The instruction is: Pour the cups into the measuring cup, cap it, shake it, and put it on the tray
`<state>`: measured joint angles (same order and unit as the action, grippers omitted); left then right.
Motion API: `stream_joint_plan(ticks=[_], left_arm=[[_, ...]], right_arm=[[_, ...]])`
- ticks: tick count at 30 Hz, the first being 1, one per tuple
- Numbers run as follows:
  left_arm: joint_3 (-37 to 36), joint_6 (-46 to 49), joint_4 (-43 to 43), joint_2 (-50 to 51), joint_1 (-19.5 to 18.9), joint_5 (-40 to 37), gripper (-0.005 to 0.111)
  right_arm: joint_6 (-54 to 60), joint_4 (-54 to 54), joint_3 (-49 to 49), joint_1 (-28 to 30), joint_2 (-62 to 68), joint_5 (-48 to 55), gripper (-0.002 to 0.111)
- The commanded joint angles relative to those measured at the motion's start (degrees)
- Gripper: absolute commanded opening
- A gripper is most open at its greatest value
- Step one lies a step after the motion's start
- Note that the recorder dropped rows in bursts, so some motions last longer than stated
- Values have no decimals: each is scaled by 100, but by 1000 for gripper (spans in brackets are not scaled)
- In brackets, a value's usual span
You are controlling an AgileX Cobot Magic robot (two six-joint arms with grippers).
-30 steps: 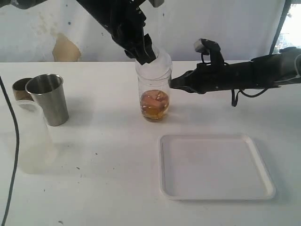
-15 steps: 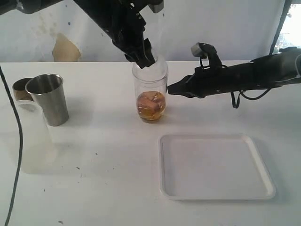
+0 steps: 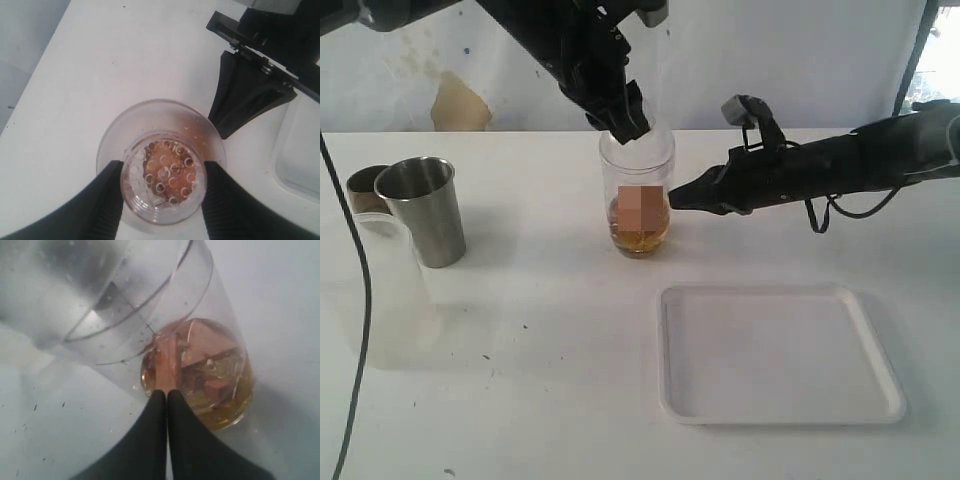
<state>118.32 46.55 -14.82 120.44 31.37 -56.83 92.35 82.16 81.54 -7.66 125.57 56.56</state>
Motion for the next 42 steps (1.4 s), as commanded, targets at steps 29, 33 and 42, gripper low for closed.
stream_joint_plan(ticks=[29, 33, 42], left_arm=[[21, 41, 26, -412, 22, 55, 64], [33, -58, -156, -537, 22, 203, 44], [33, 306, -452, -555, 22, -474, 0]], right_arm=[[-10, -93, 32, -31, 1, 101, 0], [-10, -93, 32, -31, 1, 101, 0], [-10, -105, 32, -31, 1, 77, 0]])
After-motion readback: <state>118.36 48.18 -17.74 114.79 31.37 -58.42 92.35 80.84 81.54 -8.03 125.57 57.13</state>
